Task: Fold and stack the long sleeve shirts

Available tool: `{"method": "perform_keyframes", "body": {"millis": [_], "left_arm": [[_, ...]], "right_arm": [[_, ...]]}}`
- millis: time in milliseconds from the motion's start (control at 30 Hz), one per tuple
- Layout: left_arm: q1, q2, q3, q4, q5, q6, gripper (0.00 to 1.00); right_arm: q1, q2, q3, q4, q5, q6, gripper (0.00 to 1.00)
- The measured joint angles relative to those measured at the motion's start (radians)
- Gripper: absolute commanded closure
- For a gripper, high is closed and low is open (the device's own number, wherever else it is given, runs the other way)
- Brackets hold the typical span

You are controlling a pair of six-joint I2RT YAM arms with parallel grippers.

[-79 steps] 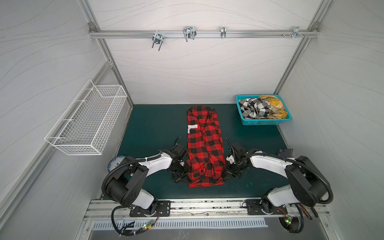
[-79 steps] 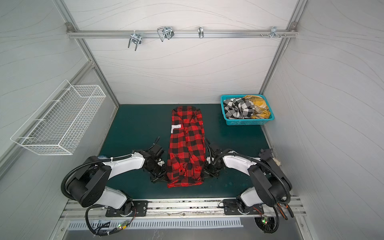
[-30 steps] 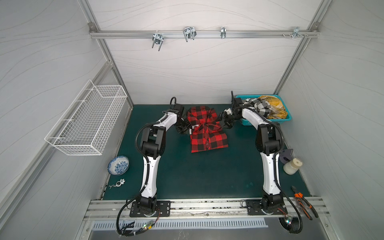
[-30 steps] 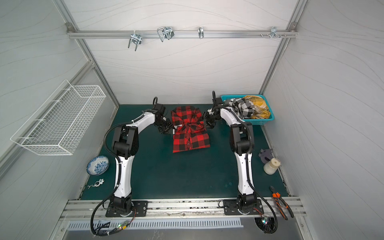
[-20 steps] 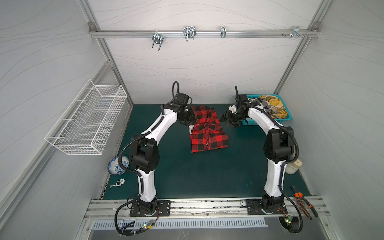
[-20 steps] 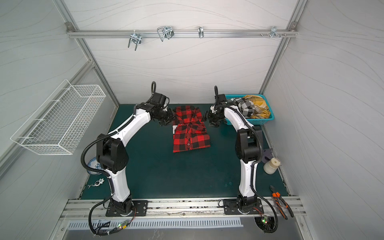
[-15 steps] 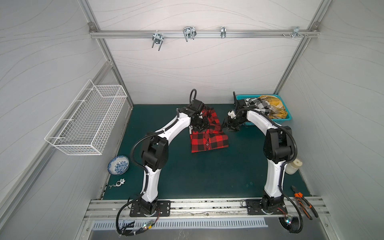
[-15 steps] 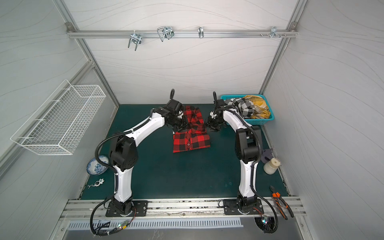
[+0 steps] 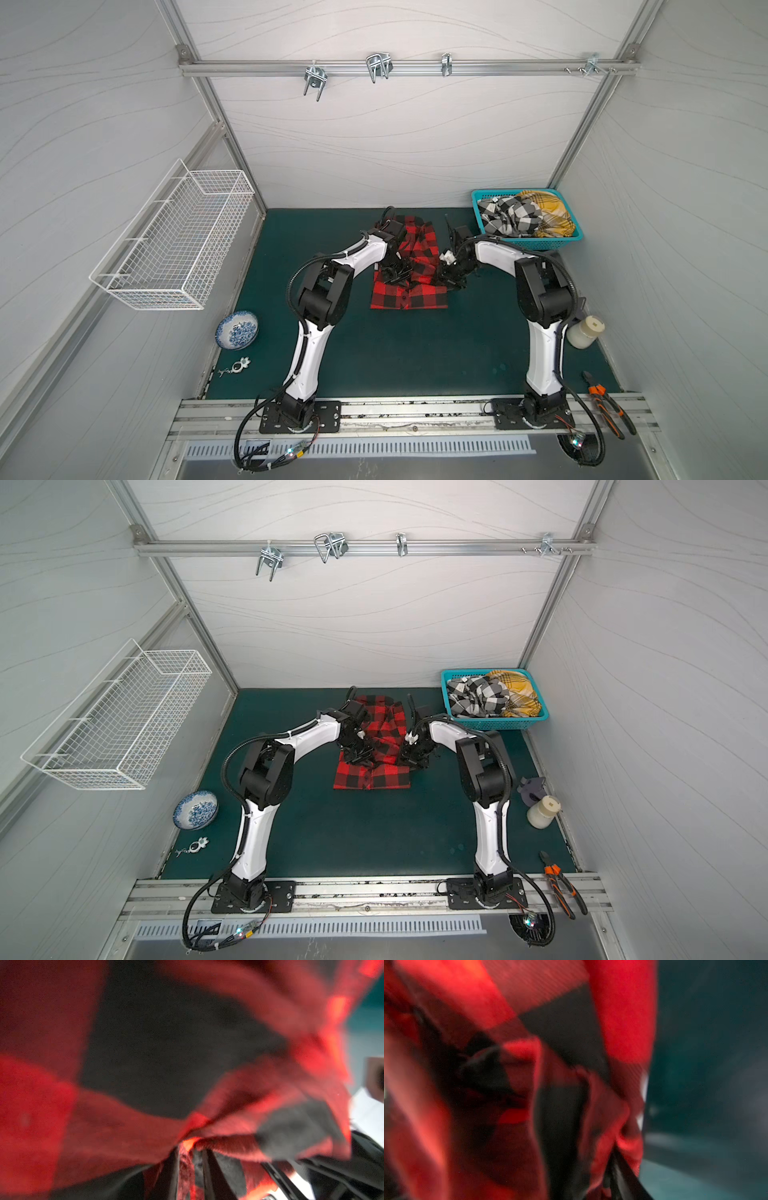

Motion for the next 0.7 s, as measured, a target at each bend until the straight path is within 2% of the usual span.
{"method": "perform_keyframes", "body": {"millis": [133,200,300,367,533,700], "left_arm": [[0.003,-0.185,-0.248,0.010,-0.003,0.002,0.66],[0.013,-0.241,-0.295,-0.006,-0.002,0.005,0.59],[0.048,-0.299,-0.300,-0.016,0.013,0.012,0.52],[0.106,-0.328,-0.284,-0.019,0.031,0.024,0.49],[0.252,-0.351,-0.252,-0.014,0.074,0.070,0.45],[0.339,-0.327,-0.293,0.014,0.141,0.100,0.45]], "right_arm": [[0.090,-0.116,-0.110,0.003,0.011,0.038,0.40],[0.109,-0.150,-0.117,0.003,0.022,0.040,0.39],[0.102,-0.153,-0.106,0.013,0.037,0.032,0.40],[0.101,-0.140,-0.097,0.015,0.040,0.017,0.39],[0.124,-0.129,-0.090,0.017,0.044,-0.009,0.38],[0.135,-0.128,-0.086,0.021,0.038,-0.027,0.43]]}}
